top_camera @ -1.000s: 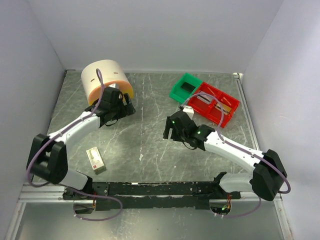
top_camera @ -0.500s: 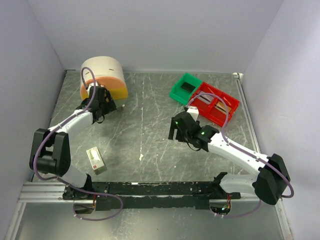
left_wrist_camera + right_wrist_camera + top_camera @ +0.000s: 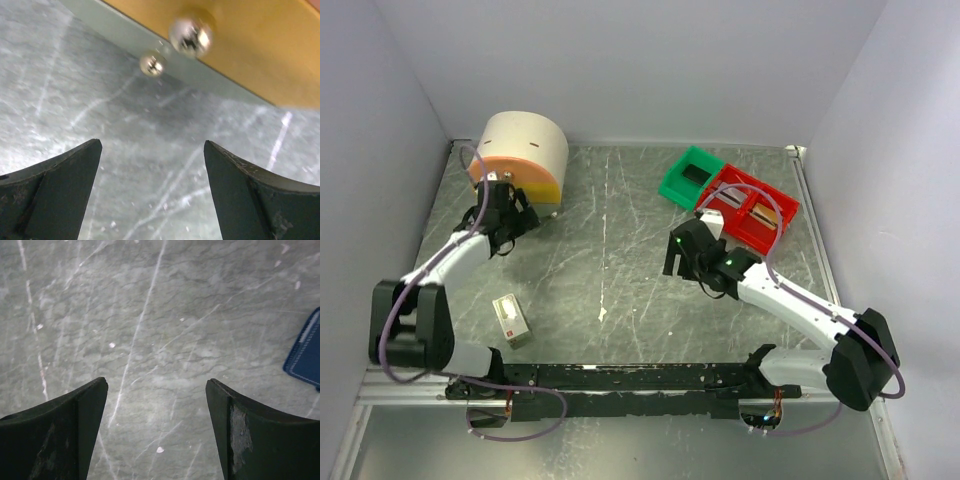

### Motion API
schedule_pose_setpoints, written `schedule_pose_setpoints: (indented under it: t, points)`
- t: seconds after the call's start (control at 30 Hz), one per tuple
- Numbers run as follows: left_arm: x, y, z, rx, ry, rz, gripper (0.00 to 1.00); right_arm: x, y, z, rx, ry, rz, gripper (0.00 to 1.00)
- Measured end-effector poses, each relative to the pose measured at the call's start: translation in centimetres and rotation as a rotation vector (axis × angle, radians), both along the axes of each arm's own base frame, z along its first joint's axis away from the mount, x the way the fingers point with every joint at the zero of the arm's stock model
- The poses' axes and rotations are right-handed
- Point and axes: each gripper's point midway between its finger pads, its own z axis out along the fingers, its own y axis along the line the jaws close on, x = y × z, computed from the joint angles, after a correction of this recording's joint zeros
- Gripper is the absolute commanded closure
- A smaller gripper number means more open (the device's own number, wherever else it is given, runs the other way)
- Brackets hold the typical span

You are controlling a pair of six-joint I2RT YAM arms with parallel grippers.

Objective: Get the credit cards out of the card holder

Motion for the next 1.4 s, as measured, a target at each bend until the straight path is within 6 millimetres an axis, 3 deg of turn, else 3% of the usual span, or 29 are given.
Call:
schedule_pose_setpoints:
  t: [0.13,0.2,0.3,0.4,0.47,0.53,0.6,0.73,0.97,1.13,1.27,1.4]
  points:
    - [-2.8,-3.5,2.5,-0.111,-0.059,-0.107,0.04,0.9,-1.5,-0.1,-0.042,-0.004,-0.041,0.19]
    - [-4.1,-6.6,4.1,-0.158,-0.085,-0.185,0.05,1.6,-2.3,0.2,-0.058,-0.014,-0.062,0.19]
    - [-7.7,-13.4,5.1,-0.236,-0.075,-0.352,0.05,2.4,-3.0,1.1,-0.072,-0.035,-0.089,0.18]
    - [-13.5,-18.2,3.1,-0.308,0.030,-0.467,0.05,3.2,-3.8,2.2,-0.085,-0.060,-0.129,0.18]
    - [-17.5,-19.0,0.4,-0.327,0.134,-0.482,0.05,3.9,-4.5,2.8,-0.090,-0.075,-0.163,0.18]
    - [-20.9,-18.1,-2.4,-0.316,0.242,-0.444,0.04,4.8,-5.7,3.0,-0.098,-0.078,-0.203,0.18]
    - [-23.1,-16.0,-4.8,-0.285,0.323,-0.354,0.05,5.8,-7.1,2.9,-0.108,-0.066,-0.247,0.18]
    - [-24.4,-12.2,-6.6,-0.243,0.337,-0.166,0.05,8.1,-9.1,2.7,-0.129,-0.040,-0.311,0.18]
    - [-23.0,-6.8,-6.4,-0.197,0.246,0.120,0.05,9.4,-8.8,2.3,-0.130,-0.018,-0.289,0.18]
    - [-21.5,-2.8,-6.0,-0.198,0.195,0.293,0.05,10.6,-11.1,1.0,-0.155,0.027,-0.341,0.18]
    - [-20.3,-0.5,-6.0,-0.173,0.183,0.355,0.05,12.9,-12.0,0.7,-0.171,0.044,-0.349,0.22]
    - [-18.9,0.5,-5.0,-0.133,0.193,0.348,0.05,15.9,-10.7,0.9,-0.153,0.034,-0.304,0.25]
